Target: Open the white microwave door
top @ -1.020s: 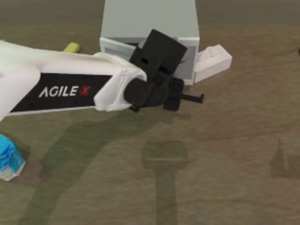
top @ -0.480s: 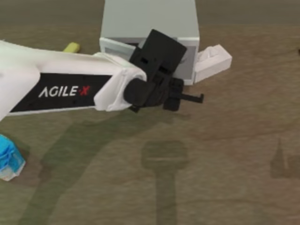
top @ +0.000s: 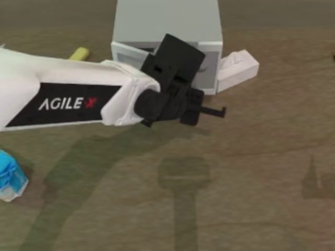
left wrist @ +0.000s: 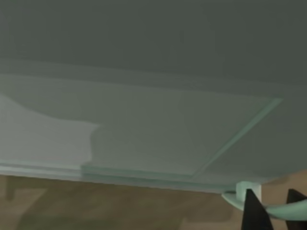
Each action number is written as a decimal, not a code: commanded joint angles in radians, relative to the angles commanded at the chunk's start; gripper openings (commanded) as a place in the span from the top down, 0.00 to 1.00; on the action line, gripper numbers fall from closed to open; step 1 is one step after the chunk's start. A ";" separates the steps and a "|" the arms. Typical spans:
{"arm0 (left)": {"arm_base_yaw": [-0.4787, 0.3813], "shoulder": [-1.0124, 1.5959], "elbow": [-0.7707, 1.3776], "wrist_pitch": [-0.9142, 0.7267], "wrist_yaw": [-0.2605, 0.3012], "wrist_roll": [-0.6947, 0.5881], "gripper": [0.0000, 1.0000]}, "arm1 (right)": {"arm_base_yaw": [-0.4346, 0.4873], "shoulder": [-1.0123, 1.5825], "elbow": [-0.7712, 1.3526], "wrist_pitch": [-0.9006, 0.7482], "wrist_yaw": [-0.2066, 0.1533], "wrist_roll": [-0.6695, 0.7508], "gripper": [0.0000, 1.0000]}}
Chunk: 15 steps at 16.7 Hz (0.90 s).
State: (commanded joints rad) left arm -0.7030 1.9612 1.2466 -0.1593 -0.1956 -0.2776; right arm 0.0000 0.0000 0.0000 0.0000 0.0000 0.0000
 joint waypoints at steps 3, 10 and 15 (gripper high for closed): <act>0.006 -0.008 -0.018 0.007 0.009 0.018 1.00 | 0.000 0.000 0.000 0.000 0.000 0.000 0.00; 0.006 -0.008 -0.018 0.007 0.009 0.018 1.00 | 0.000 0.000 0.000 0.000 0.000 0.000 0.00; 0.006 -0.008 -0.018 0.007 0.009 0.018 1.00 | 0.000 0.000 0.000 0.000 0.000 0.000 0.00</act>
State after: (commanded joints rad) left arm -0.6969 1.9530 1.2289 -0.1526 -0.1864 -0.2599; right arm 0.0000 0.0000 0.0000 0.0000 0.0000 0.0000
